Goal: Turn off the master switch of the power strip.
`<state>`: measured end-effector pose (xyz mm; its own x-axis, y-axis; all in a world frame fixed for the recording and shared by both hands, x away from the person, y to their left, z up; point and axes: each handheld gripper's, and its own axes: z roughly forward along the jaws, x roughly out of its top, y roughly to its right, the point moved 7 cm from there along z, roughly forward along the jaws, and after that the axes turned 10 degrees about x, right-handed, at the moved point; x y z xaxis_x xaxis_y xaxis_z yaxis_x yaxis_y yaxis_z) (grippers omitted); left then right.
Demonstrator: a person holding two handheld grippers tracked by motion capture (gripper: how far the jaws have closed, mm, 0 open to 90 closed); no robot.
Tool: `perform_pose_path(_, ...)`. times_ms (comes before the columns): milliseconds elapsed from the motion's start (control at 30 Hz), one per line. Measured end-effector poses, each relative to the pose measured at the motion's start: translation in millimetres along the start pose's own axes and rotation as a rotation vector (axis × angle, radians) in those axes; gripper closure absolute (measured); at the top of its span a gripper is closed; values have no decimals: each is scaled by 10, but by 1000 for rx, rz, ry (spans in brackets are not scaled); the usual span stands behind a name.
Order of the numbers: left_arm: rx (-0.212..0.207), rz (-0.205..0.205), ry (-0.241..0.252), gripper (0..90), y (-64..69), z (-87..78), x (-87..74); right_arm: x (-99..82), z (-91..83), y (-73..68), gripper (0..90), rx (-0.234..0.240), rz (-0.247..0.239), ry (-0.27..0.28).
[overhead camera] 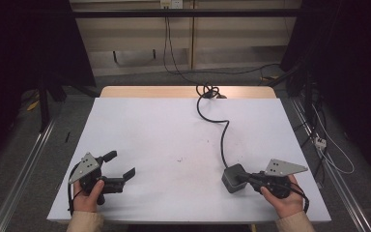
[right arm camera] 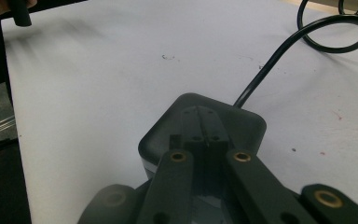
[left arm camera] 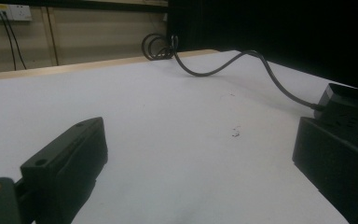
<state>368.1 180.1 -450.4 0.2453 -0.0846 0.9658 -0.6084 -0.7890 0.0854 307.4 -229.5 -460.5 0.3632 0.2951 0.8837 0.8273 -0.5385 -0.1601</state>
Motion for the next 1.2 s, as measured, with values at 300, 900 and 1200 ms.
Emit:
perform_pose_path(300,-7,-1,0,29,10,14,0,-1,0,-6,900,-8,2,5)
perform_pose_path(900,-10,-4,-1,29,17,29,4,-9,-45,35,900,-35,6,65)
perform_pose_path(1200,-13,-3,-3,29,17,45,4,103,-16,-40,742,-16,5,142)
